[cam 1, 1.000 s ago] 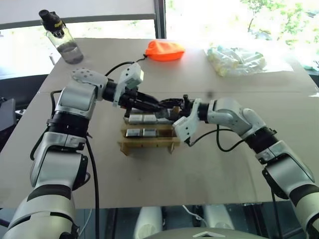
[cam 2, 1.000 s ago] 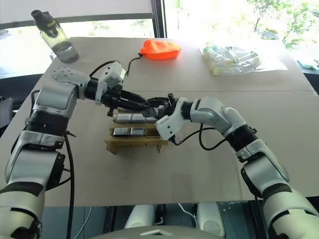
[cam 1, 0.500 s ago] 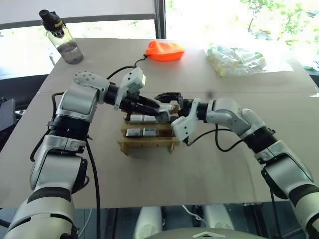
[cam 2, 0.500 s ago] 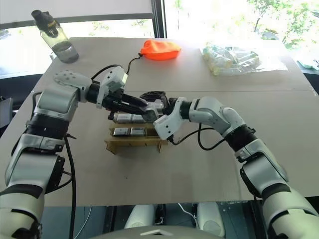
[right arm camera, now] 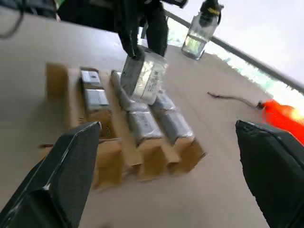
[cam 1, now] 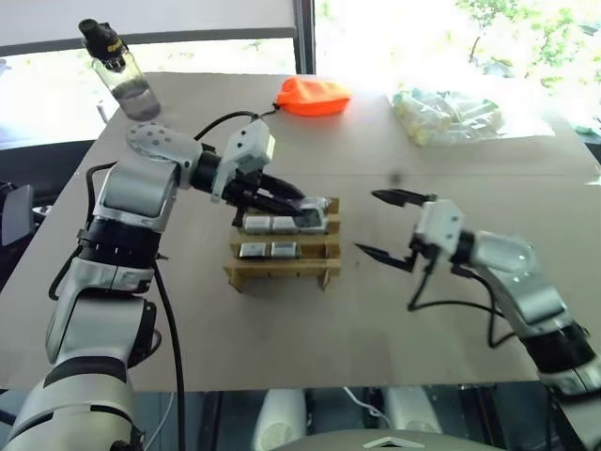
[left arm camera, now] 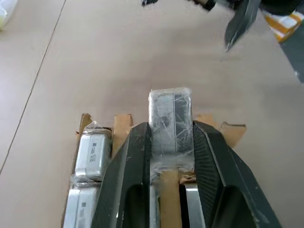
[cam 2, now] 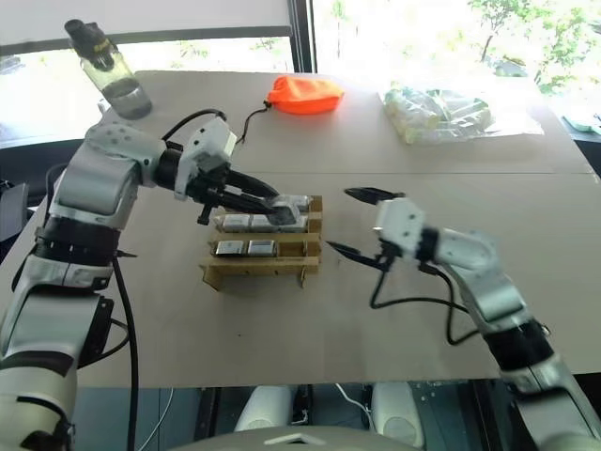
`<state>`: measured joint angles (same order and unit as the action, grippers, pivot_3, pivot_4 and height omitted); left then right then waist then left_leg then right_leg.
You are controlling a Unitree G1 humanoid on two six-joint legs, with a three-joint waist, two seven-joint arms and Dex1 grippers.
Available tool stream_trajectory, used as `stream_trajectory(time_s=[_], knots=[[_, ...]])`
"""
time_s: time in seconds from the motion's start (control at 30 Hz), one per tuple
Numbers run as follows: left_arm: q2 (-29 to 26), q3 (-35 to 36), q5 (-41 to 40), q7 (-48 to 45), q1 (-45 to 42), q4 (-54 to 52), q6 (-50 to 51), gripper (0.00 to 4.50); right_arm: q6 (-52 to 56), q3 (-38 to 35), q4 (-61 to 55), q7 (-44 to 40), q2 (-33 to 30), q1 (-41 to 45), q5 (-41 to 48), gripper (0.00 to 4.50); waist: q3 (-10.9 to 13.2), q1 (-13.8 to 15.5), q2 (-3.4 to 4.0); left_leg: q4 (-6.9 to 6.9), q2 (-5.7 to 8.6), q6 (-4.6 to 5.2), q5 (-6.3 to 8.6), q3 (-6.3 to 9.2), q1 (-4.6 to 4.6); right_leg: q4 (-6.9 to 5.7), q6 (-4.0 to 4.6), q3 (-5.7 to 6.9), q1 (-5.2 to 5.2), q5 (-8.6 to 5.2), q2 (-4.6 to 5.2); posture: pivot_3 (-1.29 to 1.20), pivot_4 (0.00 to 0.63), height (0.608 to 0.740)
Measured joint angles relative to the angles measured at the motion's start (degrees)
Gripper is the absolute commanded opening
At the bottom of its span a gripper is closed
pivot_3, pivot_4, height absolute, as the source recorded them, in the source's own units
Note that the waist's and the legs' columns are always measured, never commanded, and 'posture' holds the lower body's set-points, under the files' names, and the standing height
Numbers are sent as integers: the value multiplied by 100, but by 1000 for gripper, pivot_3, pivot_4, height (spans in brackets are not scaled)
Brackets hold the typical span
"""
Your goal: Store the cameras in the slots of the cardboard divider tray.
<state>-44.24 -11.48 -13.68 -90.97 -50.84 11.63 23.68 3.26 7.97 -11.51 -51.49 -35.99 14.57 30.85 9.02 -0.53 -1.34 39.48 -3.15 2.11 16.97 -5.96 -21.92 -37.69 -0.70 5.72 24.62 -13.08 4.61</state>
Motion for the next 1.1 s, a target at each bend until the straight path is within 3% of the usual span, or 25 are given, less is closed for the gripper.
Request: stream_trajectory(time_s=[0.2,0.33,1.1], knots=[[-17,-50,60,69,441,-470,-328,682,-45,-426,320,-1330,-215,-1148,473,4500,-1,24,-2,-2,4,1,1,5,7,-1,0,-3,-2,-1,-13,0,150,726],[24,-48,35,242,693,-683,-312,682,-103,-621,443,-1811,-196,-1328,569,4500,0,12,-3,0,2,1,0,1,7,-2,-1,-7,-1,-1,-13,0,150,726],[69,-289,400,698,855,-869,-683,682,-601,-1117,867,-2532,336,-1310,569,4500,-1,133,-3,2,6,1,0,1,9,-4,0,-5,-2,-1,-13,0,150,726]])
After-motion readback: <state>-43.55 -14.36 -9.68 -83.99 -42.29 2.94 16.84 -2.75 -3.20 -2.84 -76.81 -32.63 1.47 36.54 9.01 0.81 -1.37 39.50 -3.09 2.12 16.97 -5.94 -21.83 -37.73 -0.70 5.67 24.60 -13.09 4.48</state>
